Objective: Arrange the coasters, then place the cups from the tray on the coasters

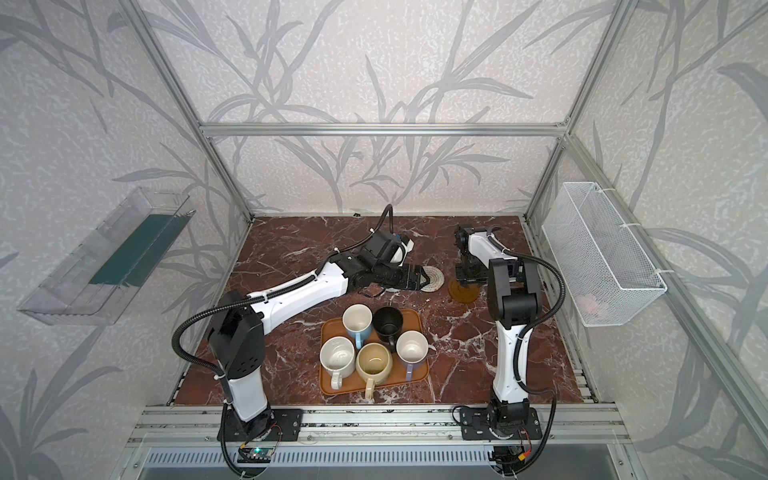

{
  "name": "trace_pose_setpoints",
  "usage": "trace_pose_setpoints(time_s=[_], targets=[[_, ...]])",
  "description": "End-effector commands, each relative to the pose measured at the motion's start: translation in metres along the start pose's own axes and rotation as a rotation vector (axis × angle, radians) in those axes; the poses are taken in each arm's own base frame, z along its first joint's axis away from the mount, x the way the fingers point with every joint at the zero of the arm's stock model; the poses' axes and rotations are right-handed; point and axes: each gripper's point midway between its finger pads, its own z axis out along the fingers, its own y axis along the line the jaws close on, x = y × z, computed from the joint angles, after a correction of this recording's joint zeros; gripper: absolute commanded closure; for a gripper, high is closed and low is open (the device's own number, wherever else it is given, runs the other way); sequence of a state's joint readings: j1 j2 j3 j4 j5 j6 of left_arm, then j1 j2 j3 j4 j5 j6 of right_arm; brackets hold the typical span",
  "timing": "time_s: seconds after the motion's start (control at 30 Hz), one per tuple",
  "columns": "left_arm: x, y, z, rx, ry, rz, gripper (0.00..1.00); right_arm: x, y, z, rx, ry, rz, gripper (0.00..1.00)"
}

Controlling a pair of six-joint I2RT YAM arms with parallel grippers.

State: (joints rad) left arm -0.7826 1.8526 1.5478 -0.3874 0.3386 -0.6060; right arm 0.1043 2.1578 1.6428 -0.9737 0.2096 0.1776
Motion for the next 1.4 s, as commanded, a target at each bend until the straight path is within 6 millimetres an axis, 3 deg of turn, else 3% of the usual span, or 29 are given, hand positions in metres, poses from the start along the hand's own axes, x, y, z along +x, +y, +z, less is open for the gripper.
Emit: trace_pose_setpoints(time_s=[0.0, 0.47, 1.37], targets=[[-0.008, -0.007, -0.013, 0.024, -0.035, -0.007, 0.12, -0.005, -0.003, 0.006, 0.017, 0.005, -0.007, 0.58], [-0.008, -0.002, -0.013, 0.022, -0.037, -0.016, 0.12, -0.019, -0.007, 0.009, 0.040, -0.003, 0.002, 0.58], [-0.009, 0.000, -0.016, 0.033, -0.043, -0.026, 0.12, -0.033, -0.002, -0.010, 0.008, -0.059, 0.007, 0.56]])
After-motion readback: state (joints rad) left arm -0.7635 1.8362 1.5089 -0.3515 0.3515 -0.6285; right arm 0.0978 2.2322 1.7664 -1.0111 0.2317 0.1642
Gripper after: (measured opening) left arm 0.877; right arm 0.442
